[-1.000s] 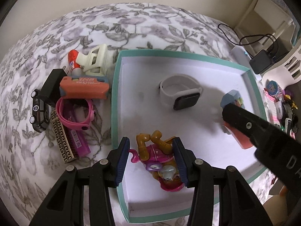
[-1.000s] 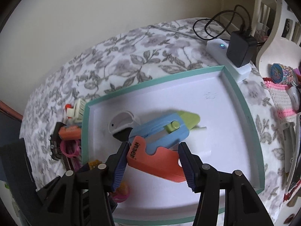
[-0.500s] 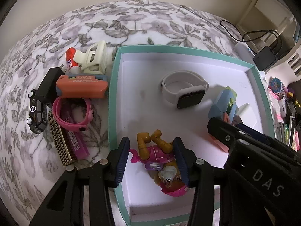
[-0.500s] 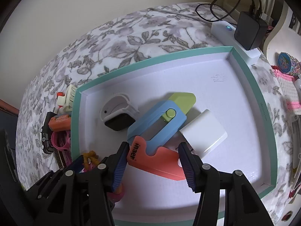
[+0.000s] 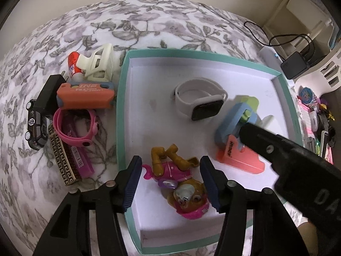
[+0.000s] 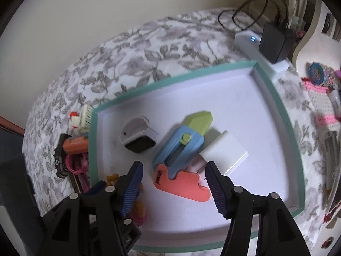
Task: Organize rigid objects
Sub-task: 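Open the left tool to drop the figurine while the right tool releases the stapler into the tray, then move both tools back from the tray to the pile of items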
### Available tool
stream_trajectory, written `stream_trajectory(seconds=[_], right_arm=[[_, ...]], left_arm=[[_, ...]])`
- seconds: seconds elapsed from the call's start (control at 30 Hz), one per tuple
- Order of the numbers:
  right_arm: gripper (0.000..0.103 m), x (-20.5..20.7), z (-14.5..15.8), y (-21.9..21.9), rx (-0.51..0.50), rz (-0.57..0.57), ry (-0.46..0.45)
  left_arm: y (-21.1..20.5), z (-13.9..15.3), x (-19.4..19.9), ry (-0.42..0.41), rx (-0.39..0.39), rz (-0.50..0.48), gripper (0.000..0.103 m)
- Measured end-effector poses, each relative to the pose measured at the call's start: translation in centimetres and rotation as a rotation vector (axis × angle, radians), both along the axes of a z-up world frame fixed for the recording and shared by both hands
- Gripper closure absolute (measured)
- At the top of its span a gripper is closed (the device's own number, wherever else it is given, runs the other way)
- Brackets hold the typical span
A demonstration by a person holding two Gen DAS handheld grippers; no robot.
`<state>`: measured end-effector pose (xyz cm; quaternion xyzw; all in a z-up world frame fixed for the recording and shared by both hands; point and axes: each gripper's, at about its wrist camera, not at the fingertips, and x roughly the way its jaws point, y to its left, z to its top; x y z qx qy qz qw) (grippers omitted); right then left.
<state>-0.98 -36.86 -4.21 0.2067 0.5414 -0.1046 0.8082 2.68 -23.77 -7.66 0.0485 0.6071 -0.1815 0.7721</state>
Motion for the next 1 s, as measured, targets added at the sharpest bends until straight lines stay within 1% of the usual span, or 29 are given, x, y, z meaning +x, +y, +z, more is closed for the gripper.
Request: stream_trajectory(seconds=[0.2, 0.37, 0.5, 0.6, 0.77, 0.9, 0.93, 1.0], right_arm=[[0.038, -1.0, 3.6, -0.3, -0.030, -0.032, -0.102], [0.038, -1.6, 5.2, -0.5, -0.046, -0.045, -0.148], [0.038, -1.8, 5.4, -0.8, -0.046, -0.055, -0.156], [0.038, -1.9, 5.0, -1.2, -0.037, -0.068, -0.149], [0.038, -2.2, 4.7, -2.0, -0.038, -0.094, -0.143], [0.038, -2.3, 4.2, -2.6, -0.037, -0.108, -0.131], [0.038, -2.2, 4.0, -2.7, -0.038, -0.113, -0.126], [0.034, -2.1, 3.6, -2.5, -0.053, -0.116, -0.114]], left_arm=[[0.6, 2.3, -0.1, -0.036, -0.064, 0.003, 0.045], [1.4, 3.8, -0.1, -0.061, -0.096, 0.022, 0.045], [2.3, 4.4, 0.4, -0.092, -0.086, 0.055, 0.045], [3.9, 4.8, 1.1, -0.110, -0.072, 0.108, 0.045], [6.2, 4.9, 2.2, -0.126, -0.051, 0.188, 0.045], [7.8, 5.1, 2.7, -0.129, -0.050, 0.235, 0.044], [8.2, 5.1, 2.9, -0.128, -0.050, 0.245, 0.043], [8.8, 5.1, 3.2, -0.126, -0.050, 0.263, 0.041]])
